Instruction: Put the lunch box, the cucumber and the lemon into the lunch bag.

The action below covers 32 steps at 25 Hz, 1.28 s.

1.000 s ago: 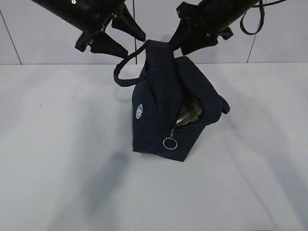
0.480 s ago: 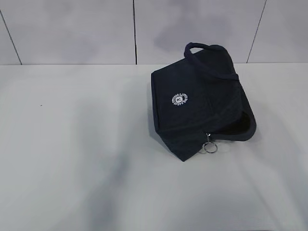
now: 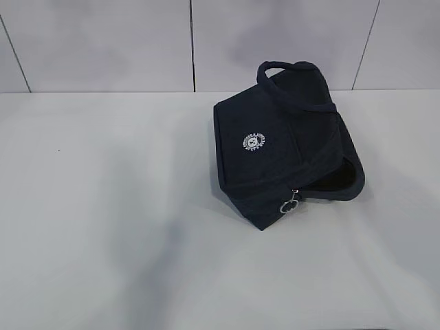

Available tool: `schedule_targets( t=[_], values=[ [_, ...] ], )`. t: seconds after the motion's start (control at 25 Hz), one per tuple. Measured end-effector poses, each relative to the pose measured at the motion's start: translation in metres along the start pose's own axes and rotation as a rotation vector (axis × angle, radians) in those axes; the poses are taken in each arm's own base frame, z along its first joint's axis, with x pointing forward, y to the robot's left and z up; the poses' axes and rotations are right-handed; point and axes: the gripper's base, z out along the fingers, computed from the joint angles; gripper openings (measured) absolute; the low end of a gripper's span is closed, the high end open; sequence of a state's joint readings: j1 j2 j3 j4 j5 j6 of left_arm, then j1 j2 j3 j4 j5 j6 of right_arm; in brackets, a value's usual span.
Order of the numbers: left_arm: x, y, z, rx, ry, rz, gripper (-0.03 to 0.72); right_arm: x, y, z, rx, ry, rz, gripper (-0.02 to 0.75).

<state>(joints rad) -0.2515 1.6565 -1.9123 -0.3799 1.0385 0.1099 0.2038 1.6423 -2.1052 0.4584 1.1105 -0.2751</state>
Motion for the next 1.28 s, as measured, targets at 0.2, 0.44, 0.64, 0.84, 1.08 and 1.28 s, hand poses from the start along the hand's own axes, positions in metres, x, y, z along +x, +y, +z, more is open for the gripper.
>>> schedule_targets(
  t=[0.2,0.44,0.64,0.84,1.08,1.28],
  values=[
    [-0.003,-0.019,-0.015,-0.019,-0.066,0.083,0.425,0.030,0.002,-0.016,0.071,-0.105,0.051,0.328],
    [-0.003,-0.053,-0.004,-0.019,-0.157,0.212,0.424,0.115,-0.005,-0.026,0.231,-0.252,0.106,0.328],
    [0.025,-0.074,0.036,0.018,-0.181,0.270,0.424,0.178,-0.013,-0.016,0.309,-0.231,0.142,0.328],
    [0.079,-0.078,0.083,0.033,-0.090,0.298,0.424,0.204,-0.020,0.003,0.311,-0.123,0.183,0.328],
    [0.098,-0.074,0.097,0.027,-0.039,0.298,0.424,0.227,-0.055,0.024,0.342,0.091,0.318,0.328],
    [0.097,-0.075,0.097,0.040,-0.049,0.274,0.424,0.229,-0.084,0.040,0.339,0.189,0.379,0.328]
  ],
)
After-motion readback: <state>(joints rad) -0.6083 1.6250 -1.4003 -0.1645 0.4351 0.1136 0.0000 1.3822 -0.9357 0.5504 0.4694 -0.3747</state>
